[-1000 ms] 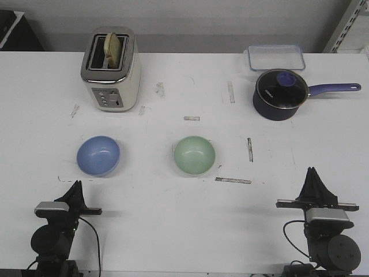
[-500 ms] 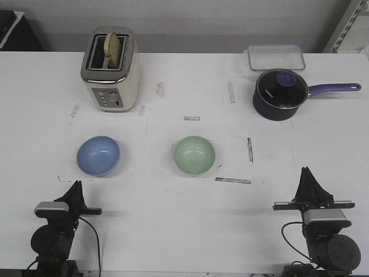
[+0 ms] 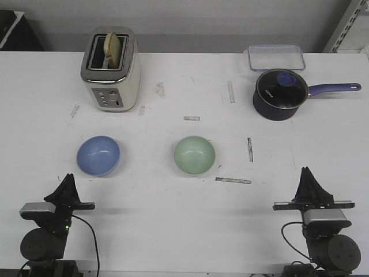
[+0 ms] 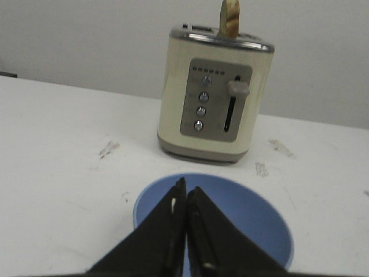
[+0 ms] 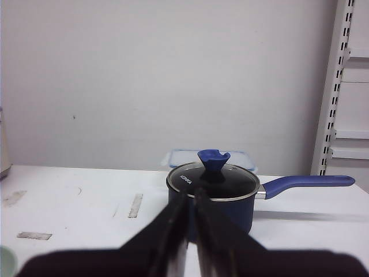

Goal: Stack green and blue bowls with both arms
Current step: 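Reach the left gripper to the light blue bowl and grasp its rim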

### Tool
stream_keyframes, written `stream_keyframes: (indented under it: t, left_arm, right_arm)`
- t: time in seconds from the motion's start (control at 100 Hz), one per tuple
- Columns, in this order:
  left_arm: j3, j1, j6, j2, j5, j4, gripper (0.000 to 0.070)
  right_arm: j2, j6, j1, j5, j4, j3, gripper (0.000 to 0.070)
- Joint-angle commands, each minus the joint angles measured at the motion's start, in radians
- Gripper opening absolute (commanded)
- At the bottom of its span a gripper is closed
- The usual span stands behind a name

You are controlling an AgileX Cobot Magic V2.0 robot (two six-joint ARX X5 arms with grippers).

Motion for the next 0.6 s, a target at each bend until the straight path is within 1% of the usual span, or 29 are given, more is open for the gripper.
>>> stream_keyframes:
  t: [0.0, 0.22, 0.42, 0.59]
  left_arm:
    - [0.056, -0.002, -0.050, 0.028, 0.000, 0.012, 0.0009]
    - [0.245, -0.002, -0.045, 0.184, 0.000, -0.018, 0.0009]
    - [0.418, -0.002, -0.045, 0.417, 0.000, -0.037, 0.0009]
    - [0.567, -0.002, -0.042, 0.632, -0.001, -0.138, 0.0009]
  right_arm:
    - [-0.001, -0.003, 0.001, -0.001, 0.009, 0.004, 0.0007]
    - [-0.001, -0.003, 0.001, -0.001, 0.009, 0.004, 0.0007]
    - [-0.001, -0.003, 0.001, -0.001, 0.009, 0.004, 0.0007]
    - [-0.001, -0.003, 0.001, -0.001, 0.009, 0.004, 0.0007]
